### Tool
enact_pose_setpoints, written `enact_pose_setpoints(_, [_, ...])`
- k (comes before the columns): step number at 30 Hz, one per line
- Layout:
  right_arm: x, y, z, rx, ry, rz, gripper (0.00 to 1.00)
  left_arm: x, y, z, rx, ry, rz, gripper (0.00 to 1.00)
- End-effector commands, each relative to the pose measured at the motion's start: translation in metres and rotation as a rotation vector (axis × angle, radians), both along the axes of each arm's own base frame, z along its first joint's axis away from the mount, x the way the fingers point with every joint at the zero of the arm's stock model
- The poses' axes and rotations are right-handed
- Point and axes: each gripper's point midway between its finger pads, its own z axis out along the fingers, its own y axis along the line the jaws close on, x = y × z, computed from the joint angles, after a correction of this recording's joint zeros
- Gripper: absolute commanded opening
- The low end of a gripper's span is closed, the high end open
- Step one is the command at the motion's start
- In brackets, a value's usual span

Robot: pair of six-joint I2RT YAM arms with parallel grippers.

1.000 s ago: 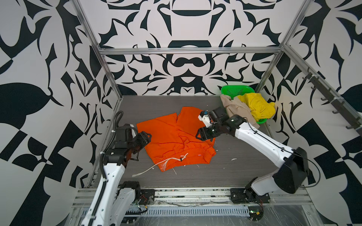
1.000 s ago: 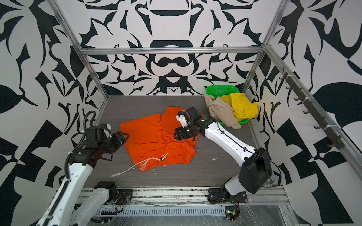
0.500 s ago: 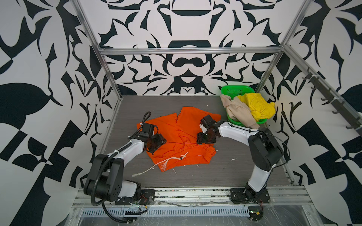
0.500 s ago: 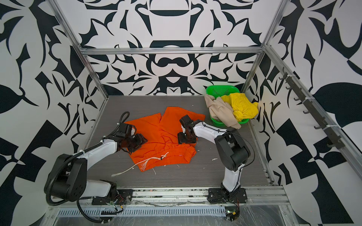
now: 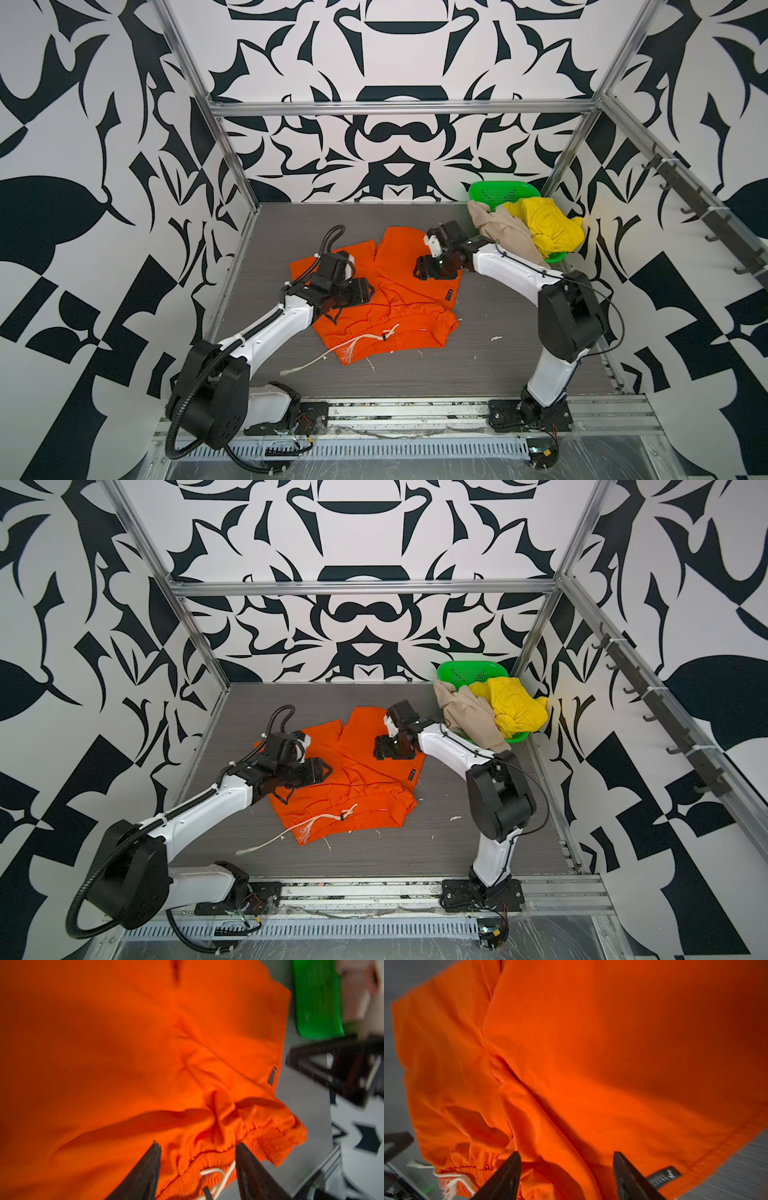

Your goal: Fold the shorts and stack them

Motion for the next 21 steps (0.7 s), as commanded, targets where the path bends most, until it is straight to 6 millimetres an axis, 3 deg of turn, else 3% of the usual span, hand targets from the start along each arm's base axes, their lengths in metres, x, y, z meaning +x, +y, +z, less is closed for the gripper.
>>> enact_pose_setpoints(1, [0.006,-0.023,0.001,0.011,0.033,-0.034,0.73,-0.025,-0.037,0.003,0.181,-0.191,-0.387,0.60])
enact_pose_setpoints(6, [0.012,-0.033,-0.041,-0.047,0.124,-0.066,0.72,-0.063,-0.076,-0.019,0.278,-0.294,-0.822,0.59])
enact_pose_setpoints(10, [0.025,-0.033,-0.064,-0.076,0.153,-0.088,0.72,-0.075,-0.091,-0.039,0.332,-0.336,-0.988,0.58])
enact_pose_setpoints(16, [0.049,-0.031,-0.085,-0.119,0.170,-0.087,0.72,-0.081,-0.101,-0.063,0.409,-0.400,-1.128,0.62])
enact_pose_setpoints(21, [0.063,-0.032,-0.092,-0.129,0.171,-0.092,0.71,-0.062,-0.097,-0.080,0.522,-0.457,-1.110,0.64])
